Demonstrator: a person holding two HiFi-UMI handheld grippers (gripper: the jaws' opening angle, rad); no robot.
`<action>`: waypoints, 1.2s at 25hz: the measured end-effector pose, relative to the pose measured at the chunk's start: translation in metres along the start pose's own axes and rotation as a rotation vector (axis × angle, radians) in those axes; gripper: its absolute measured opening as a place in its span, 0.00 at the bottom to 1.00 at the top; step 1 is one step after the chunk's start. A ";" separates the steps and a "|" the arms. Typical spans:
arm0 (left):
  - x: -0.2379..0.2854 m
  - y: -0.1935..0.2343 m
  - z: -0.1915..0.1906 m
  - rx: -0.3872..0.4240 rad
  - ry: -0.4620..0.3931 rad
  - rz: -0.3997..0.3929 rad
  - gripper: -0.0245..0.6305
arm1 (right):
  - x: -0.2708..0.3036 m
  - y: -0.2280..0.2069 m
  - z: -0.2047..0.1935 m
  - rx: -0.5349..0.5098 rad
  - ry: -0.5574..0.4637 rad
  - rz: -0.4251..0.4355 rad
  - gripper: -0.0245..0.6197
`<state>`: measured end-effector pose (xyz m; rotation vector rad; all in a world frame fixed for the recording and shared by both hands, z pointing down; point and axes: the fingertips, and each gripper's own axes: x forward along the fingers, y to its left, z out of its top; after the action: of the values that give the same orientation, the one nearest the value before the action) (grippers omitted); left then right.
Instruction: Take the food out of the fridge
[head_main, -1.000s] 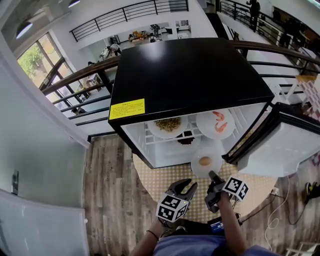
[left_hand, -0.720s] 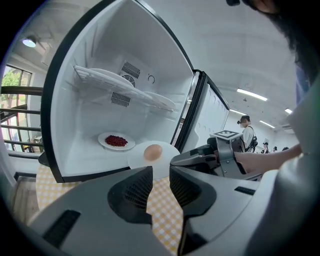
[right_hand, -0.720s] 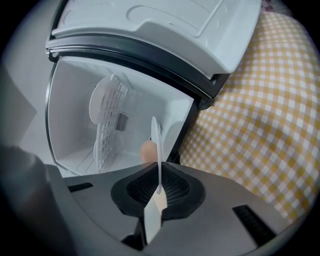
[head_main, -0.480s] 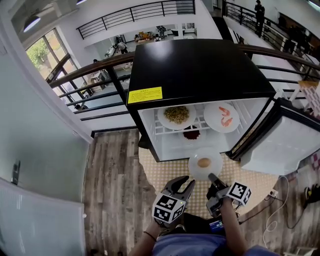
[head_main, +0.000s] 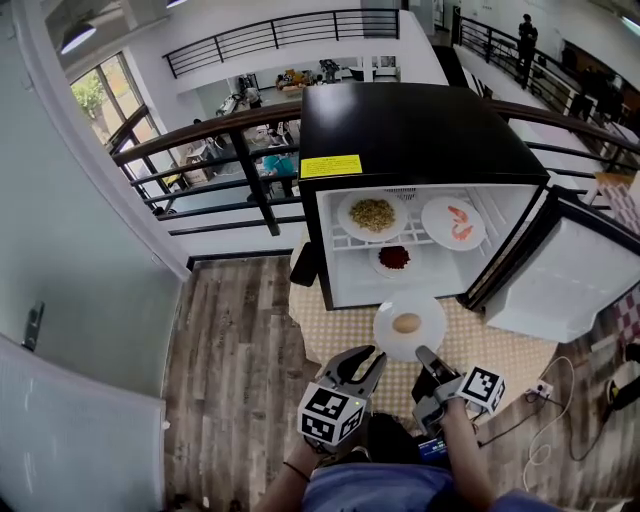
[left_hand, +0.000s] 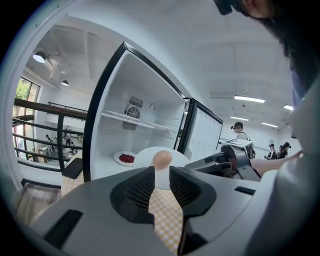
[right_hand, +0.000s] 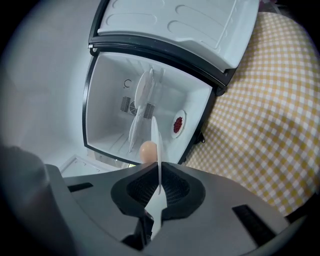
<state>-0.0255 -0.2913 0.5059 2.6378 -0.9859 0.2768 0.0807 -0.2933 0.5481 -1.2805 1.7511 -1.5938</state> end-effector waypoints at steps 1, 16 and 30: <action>-0.006 0.000 0.001 0.000 -0.008 0.001 0.19 | -0.003 0.003 -0.004 0.001 -0.001 0.008 0.08; -0.084 -0.030 -0.023 0.036 -0.018 -0.024 0.19 | -0.049 0.018 -0.075 0.007 0.012 0.024 0.08; -0.113 -0.063 -0.046 0.032 -0.016 -0.040 0.19 | -0.074 0.009 -0.096 0.011 0.024 0.018 0.08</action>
<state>-0.0713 -0.1621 0.5028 2.6895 -0.9407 0.2644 0.0339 -0.1809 0.5430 -1.2422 1.7609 -1.6130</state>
